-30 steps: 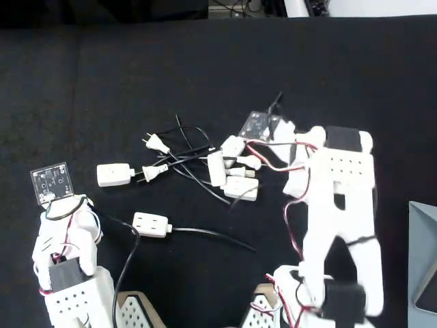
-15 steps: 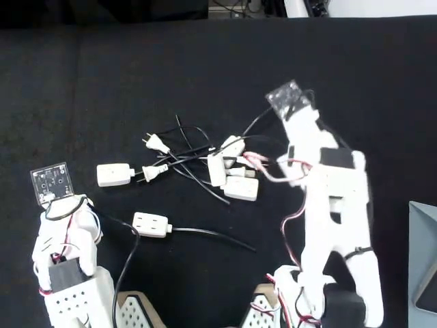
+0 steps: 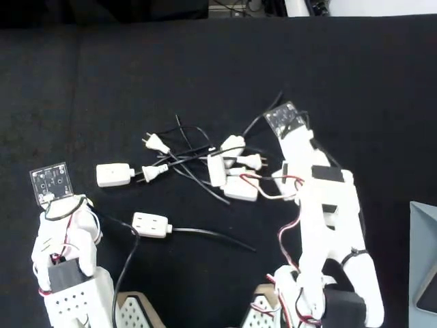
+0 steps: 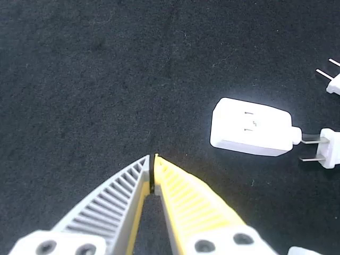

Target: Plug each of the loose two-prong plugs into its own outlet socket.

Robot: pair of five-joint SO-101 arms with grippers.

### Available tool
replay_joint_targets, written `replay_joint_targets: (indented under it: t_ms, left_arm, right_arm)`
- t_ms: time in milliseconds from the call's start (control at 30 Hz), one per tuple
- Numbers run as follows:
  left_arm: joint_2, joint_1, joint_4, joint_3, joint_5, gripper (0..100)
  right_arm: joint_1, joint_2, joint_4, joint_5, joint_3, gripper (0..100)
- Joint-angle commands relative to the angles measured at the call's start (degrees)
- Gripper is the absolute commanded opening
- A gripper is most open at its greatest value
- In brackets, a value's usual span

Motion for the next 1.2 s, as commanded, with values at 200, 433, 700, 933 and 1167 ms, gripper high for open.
replay_joint_targets:
  t_ms: [200,433,700,933,1167]
  left_arm:
    - [-0.26,-0.57,-0.97,0.48,0.09,3]
    - [-0.26,-0.57,-0.97,0.48,0.09,3]
    - [-0.26,-0.48,-1.05,1.10,0.09,3]
    - [-0.26,-0.22,-1.05,1.27,-3.43,3]
    - [-0.26,-0.22,-1.05,1.27,-3.43,3]
  right_arm:
    - [-2.46,1.10,0.44,-8.26,-2.51,6.9]
    - [-2.20,16.75,0.62,-14.51,-14.37,3.4]
    - [-2.37,26.68,13.54,-14.42,-26.77,9.3]
    - [-2.11,27.03,32.53,-14.33,-38.37,14.1]
    - [-0.79,28.44,34.11,-14.33,-39.16,14.2]
